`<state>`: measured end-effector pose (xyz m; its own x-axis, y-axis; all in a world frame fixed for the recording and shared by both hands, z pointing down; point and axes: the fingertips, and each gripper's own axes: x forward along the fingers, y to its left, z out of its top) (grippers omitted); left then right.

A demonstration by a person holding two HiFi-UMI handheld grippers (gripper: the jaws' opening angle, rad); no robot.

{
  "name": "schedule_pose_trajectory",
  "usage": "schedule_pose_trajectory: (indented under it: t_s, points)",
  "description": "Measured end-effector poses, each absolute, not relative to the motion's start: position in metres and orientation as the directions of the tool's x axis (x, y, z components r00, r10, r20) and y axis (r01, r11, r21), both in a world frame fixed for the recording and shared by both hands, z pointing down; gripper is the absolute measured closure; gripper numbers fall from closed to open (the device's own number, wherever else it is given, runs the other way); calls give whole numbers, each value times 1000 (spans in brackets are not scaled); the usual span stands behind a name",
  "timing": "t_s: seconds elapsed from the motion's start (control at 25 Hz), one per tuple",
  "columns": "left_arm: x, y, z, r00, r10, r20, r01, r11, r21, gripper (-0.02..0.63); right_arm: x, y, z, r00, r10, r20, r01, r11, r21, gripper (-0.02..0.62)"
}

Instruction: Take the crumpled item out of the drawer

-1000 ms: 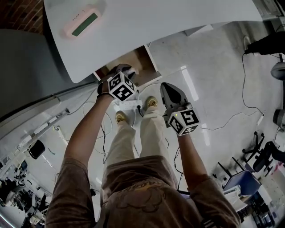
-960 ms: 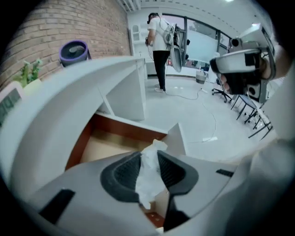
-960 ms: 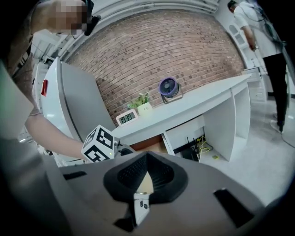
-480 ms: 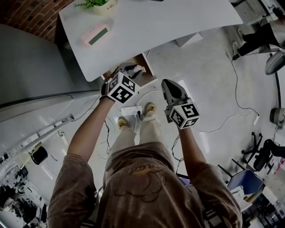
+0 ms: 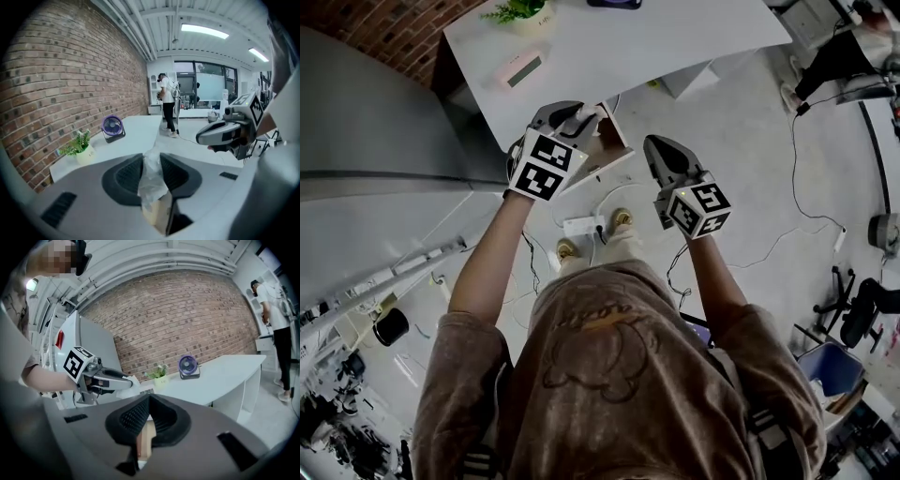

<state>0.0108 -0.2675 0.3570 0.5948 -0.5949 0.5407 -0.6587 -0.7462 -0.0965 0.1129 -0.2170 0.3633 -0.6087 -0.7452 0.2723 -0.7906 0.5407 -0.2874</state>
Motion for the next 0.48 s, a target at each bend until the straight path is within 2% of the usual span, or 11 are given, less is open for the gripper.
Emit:
schedule_pose_trajectory:
  t_s: [0.24, 0.48]
  points:
    - [-17, -250, 295, 621, -666, 413, -713, -699, -55, 492, 92, -206, 325, -642, -726, 247, -767, 595, -243, 597]
    - [-50, -229, 264, 595, -725, 346, -766, -642, -28, 492, 79, -202, 301, -676, -697, 238, -736, 644, -207, 597]
